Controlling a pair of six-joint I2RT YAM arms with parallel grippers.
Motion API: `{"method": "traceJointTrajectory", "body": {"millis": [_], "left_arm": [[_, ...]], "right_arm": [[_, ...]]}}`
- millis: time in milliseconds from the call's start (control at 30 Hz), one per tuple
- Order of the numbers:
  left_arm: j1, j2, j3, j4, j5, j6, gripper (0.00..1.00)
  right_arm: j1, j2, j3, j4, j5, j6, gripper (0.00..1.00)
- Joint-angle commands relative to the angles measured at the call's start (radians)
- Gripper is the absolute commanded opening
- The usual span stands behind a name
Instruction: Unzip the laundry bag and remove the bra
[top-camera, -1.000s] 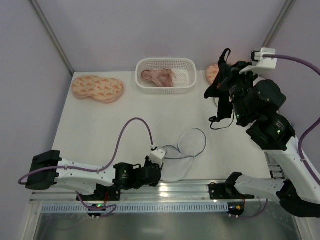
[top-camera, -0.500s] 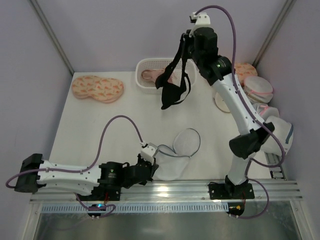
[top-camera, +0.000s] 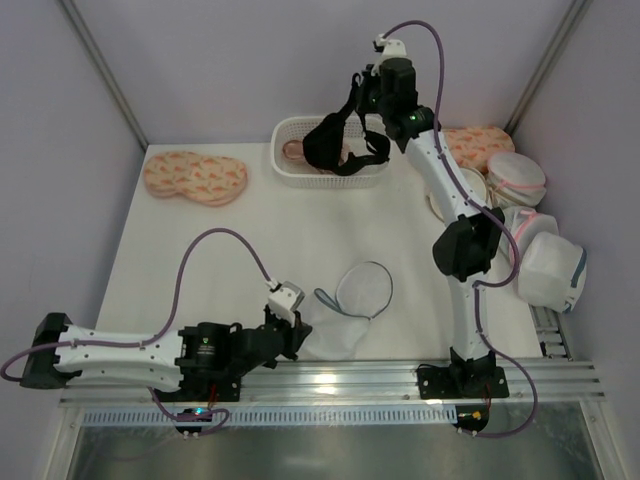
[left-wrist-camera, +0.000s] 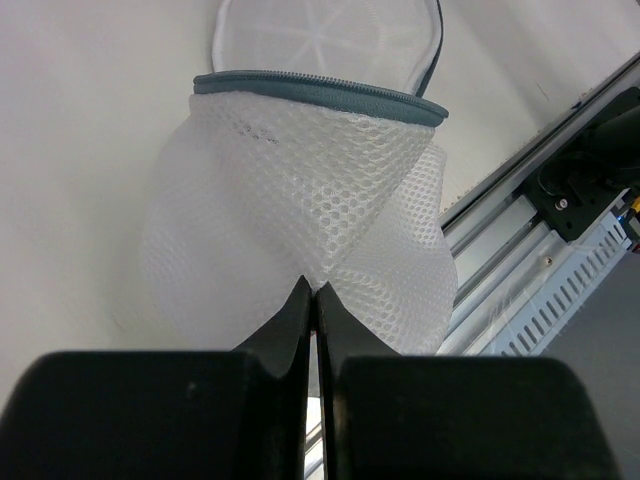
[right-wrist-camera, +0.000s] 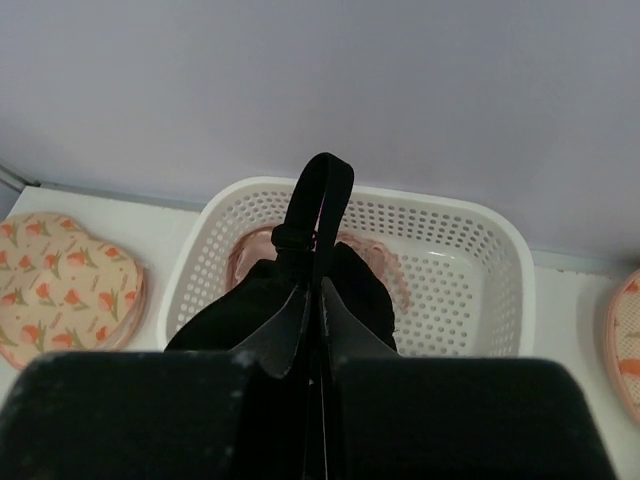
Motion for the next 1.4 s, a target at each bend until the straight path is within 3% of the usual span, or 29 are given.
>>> {"method": "traceJointTrajectory", "body": {"millis": [0,167,567,633,667,733,767,867,933,1133,1300,1367], "left_arm": [[-0.001,-0.015,-0.012,0.011,-0.025,-0.025,0.00],[-0.001,-0.014,-0.014,0.005,-0.038,-0.034,0.00],[-0.001,-0.083,-0.029,-0.017,-0.086,-0.054,0.00],[-0.001,-0.091,-0.037,-0.015,-0.090,-0.055,0.00],[-0.001,-0.098,-0.038,-0.011,-0.095,-0.055,0.00],[-0.001,-0.100,-0.041,-0.004,-0.095,-0.052,0.00],[-0.001,-0.100,-0.044,0.000,-0.097,-0.049,0.00],[-0.001,-0.091,-0.048,0.005,-0.098,-0.046,0.00],[-0.002,-0.089,-0.052,0.008,-0.097,-0.049,0.00],[-0.001,-0.080,-0.095,0.058,-0.127,-0.029,0.00],[-0.001,-0.054,-0.146,0.132,-0.138,0.003,0.00],[-0.001,-0.032,-0.184,0.260,-0.120,0.038,0.00]], "right_arm": [[-0.026,0.027,0.089,0.193,-0.037,0.023,0.04],[-0.057,0.127,0.160,0.201,-0.037,0.045,0.04],[-0.069,0.265,0.037,0.084,-0.135,0.057,0.05],[-0.069,0.265,0.029,0.044,-0.138,0.048,0.21],[-0.069,0.260,0.025,0.023,-0.137,0.045,0.42],[-0.071,0.247,-0.001,0.009,-0.132,0.042,0.59],[-0.069,0.231,-0.023,0.010,-0.116,0.037,0.75],[-0.069,0.106,-0.181,0.142,-0.080,0.031,0.92],[-0.071,-0.005,-0.284,0.191,-0.072,0.025,0.96],[-0.069,-0.294,-0.464,0.243,-0.057,0.013,0.97],[-0.051,-0.539,-0.753,0.236,0.101,0.001,0.96],[-0.032,-0.670,-0.912,0.227,0.177,0.000,0.96]]}}
